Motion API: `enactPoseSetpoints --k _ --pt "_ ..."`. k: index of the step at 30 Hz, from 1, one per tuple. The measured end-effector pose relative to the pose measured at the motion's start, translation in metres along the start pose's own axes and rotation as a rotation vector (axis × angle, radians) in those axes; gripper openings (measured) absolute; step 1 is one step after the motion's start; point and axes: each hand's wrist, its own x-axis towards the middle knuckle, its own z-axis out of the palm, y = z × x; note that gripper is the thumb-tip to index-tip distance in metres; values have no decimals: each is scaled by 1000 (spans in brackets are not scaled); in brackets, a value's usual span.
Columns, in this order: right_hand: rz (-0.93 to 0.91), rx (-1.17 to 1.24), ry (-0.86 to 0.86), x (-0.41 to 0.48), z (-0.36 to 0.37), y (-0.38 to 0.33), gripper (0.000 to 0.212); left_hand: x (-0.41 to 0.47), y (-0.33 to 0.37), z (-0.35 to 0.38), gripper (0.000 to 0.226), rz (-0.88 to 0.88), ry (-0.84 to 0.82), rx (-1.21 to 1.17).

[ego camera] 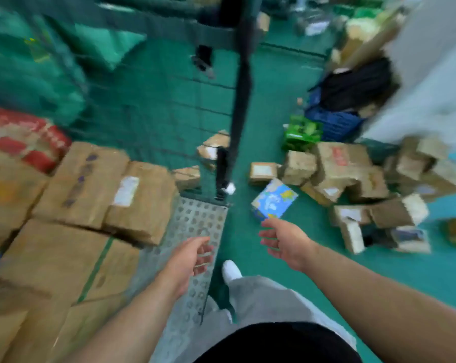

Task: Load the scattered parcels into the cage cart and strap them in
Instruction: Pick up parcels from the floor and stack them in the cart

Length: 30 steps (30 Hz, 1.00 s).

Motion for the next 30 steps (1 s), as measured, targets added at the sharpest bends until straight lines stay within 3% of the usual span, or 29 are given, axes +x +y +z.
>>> enactPoseSetpoints --k 8,14,23,30 --pt "-25 519 298 -65 -178 90 25 -24 3 207 21 53 -343 427" --pt "-36 839 415 -87 -302 163 26 -51 -27 356 23 71 -442 711" --pt "-9 905 530 -75 -521 237 22 -64 -88 594 23 48 -450 938" --pt "5 968 554 -69 -651 226 22 -67 -82 703 24 7 -448 914"
